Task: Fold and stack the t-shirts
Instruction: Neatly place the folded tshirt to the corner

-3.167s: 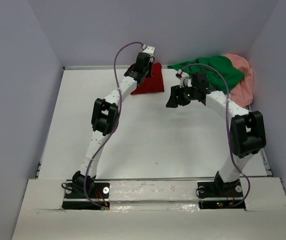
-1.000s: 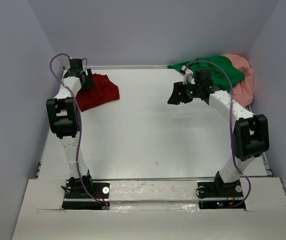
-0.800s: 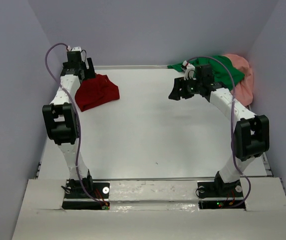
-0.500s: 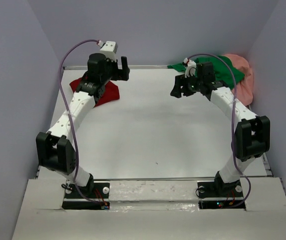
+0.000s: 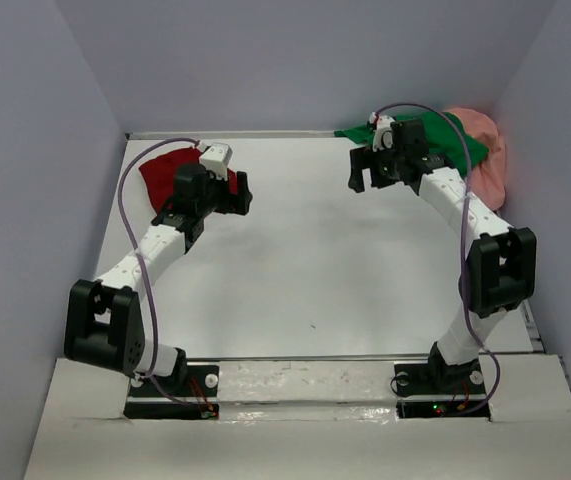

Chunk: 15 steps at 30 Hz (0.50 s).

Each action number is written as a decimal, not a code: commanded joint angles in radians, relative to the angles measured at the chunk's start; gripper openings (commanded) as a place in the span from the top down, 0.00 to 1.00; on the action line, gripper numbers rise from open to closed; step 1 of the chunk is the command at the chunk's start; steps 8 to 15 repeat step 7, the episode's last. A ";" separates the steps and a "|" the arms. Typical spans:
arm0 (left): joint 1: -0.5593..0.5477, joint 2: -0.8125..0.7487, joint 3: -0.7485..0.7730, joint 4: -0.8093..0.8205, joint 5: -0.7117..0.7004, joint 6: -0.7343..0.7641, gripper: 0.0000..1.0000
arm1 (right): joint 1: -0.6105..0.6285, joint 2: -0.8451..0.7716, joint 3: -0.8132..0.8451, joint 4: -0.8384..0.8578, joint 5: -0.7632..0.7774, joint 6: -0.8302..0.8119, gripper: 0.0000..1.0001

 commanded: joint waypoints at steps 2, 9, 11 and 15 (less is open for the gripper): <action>0.125 -0.109 -0.043 0.193 -0.026 -0.116 0.01 | -0.003 -0.143 -0.105 0.072 0.074 -0.018 0.02; 0.186 -0.059 -0.062 0.203 0.020 -0.150 0.01 | -0.066 -0.192 -0.206 0.148 0.003 -0.012 0.03; 0.186 -0.059 -0.062 0.203 0.020 -0.150 0.01 | -0.066 -0.192 -0.206 0.148 0.003 -0.012 0.03; 0.186 -0.059 -0.062 0.203 0.020 -0.150 0.01 | -0.066 -0.192 -0.206 0.148 0.003 -0.012 0.03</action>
